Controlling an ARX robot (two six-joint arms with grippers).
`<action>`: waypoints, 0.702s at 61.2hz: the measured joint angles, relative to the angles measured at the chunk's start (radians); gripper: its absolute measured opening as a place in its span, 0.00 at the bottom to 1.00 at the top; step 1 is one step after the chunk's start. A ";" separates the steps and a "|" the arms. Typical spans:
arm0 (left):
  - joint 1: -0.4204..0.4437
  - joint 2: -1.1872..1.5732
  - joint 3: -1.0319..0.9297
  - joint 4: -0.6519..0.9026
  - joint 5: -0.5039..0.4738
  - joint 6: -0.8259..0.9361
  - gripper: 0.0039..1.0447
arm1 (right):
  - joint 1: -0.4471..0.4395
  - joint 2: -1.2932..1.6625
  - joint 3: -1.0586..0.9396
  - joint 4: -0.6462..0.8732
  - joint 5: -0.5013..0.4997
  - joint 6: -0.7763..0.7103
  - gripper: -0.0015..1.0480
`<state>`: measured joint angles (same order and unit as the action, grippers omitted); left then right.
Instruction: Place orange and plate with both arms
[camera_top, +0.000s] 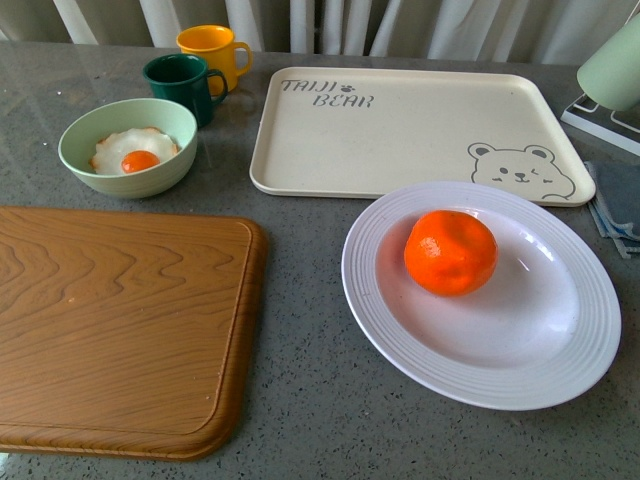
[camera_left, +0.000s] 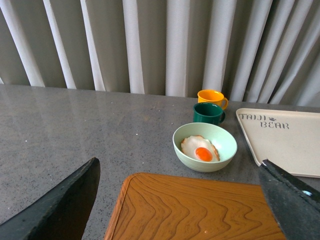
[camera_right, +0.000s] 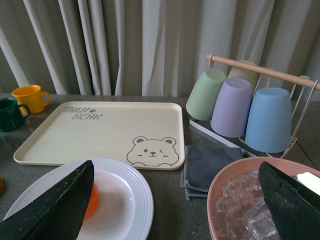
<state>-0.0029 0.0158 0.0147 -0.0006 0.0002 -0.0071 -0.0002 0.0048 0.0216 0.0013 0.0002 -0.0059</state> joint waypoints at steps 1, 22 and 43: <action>0.000 0.000 0.000 0.000 0.000 0.000 0.93 | 0.000 0.000 0.000 0.000 0.000 0.000 0.91; 0.000 0.000 0.000 0.000 0.000 0.000 0.92 | 0.006 0.362 0.200 -0.479 -0.106 0.239 0.91; 0.000 0.000 0.000 0.000 0.000 0.000 0.92 | 0.137 0.728 0.190 -0.238 0.029 0.536 0.91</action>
<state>-0.0029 0.0158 0.0147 -0.0002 0.0002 -0.0067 0.1368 0.7326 0.2111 -0.2371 0.0296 0.5304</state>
